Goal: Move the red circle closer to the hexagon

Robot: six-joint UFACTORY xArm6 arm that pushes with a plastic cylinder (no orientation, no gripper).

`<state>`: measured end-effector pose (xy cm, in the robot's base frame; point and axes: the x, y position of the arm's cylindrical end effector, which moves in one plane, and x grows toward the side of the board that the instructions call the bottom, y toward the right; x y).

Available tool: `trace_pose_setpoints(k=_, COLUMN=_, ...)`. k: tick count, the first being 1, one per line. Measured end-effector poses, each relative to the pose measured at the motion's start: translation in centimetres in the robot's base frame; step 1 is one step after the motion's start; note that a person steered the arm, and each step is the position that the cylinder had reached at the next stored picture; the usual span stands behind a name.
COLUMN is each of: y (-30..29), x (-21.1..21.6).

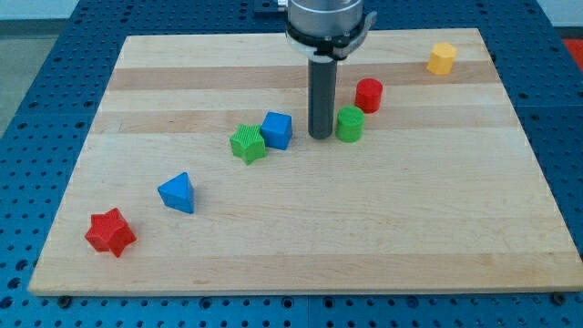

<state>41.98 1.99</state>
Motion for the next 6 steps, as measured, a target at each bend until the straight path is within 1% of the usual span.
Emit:
trace_pose_setpoints(k=1, y=-0.8, x=2.9)
trace_pose_setpoints(k=2, y=0.4, x=2.3)
trace_pose_setpoints(k=4, y=3.7, x=-1.8)
trace_pose_setpoints(k=6, y=5.7, x=-4.3)
